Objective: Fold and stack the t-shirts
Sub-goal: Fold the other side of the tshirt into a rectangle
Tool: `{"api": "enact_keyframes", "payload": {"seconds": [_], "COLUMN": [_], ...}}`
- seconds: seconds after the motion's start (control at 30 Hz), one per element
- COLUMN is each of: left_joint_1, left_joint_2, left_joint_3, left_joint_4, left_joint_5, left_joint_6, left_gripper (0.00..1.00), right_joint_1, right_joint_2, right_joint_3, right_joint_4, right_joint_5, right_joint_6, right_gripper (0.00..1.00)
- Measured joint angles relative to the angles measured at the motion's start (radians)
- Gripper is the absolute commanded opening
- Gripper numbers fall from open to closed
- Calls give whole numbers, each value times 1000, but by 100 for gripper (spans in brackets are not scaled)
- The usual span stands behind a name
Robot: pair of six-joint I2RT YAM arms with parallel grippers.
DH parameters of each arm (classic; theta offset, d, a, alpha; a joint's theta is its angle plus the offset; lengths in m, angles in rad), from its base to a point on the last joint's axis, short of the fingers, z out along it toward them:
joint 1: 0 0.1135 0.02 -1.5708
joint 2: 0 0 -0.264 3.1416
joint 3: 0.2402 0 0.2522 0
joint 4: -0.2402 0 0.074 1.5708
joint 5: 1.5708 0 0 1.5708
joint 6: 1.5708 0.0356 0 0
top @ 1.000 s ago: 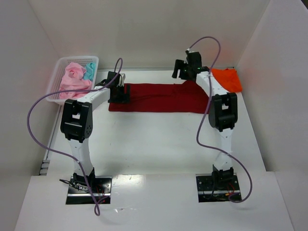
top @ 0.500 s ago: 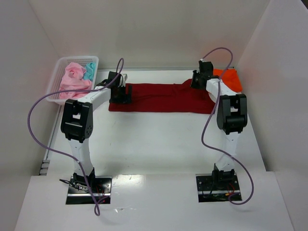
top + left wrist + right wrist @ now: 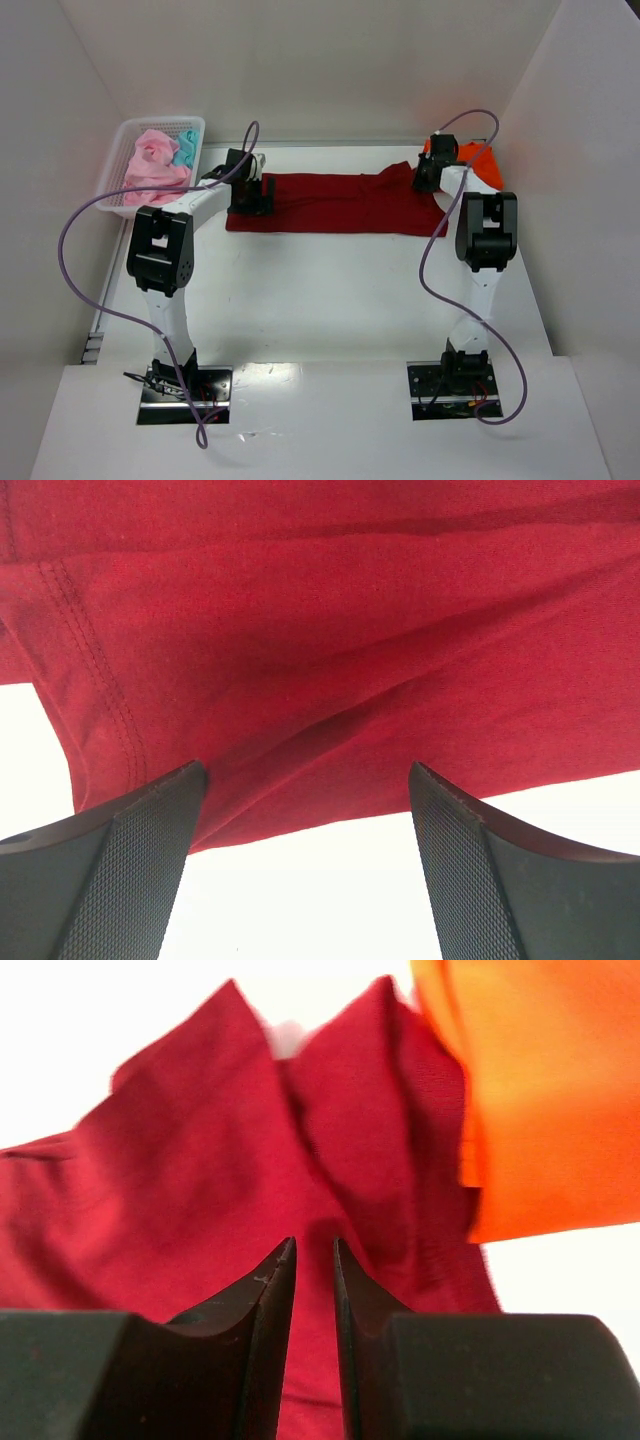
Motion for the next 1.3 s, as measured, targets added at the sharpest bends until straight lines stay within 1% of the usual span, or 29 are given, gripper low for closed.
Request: {"api": "enact_keyframes", "payload": {"seconds": [0.07, 0.13, 0.23, 0.57, 0.7, 0.73, 0.8, 0.83, 0.87, 0.93, 1.2, 1.27, 1.3], "left_joint_1": [0, 0, 0, 0, 0, 0, 0, 0, 0, 0, 0, 0, 0], "left_joint_2": [0, 0, 0, 8, 11, 11, 11, 11, 11, 11, 11, 11, 11], "left_joint_3": [0, 0, 0, 0, 0, 0, 0, 0, 0, 0, 0, 0, 0], "left_joint_4": [0, 0, -1, -1, -1, -1, -1, -1, -1, -1, -13, -15, -16], "left_joint_5": [-4, -6, -7, -8, -14, -14, -14, -14, -14, -16, -35, -43, -48], "left_joint_6": [0, 1, 1, 1, 1, 1, 1, 1, 1, 1, 1, 0, 0], "left_gripper": [90, 90, 91, 91, 91, 91, 91, 91, 91, 91, 91, 91, 94], "right_joint_1": [-9, -14, -14, -17, -28, -31, -37, -40, -43, -48, -53, -55, -56], "right_joint_2": [20, 37, 45, 45, 45, 45, 45, 45, 45, 45, 45, 44, 43], "right_joint_3": [7, 10, 13, 18, 18, 18, 18, 18, 18, 18, 18, 17, 16], "right_joint_4": [-1, -2, -2, -2, -1, 0, 0, 0, 0, 0, -1, -1, -1], "right_joint_5": [5, 8, 8, 77, 79, 80, 80, 80, 80, 79, 101, 107, 107], "right_joint_6": [-1, -3, -5, -14, -13, -13, -19, -21, -23, -23, -25, -25, -26], "right_gripper": [34, 42, 47, 48, 48, 40, 33, 26, 24, 23, 23, 24, 27]}}
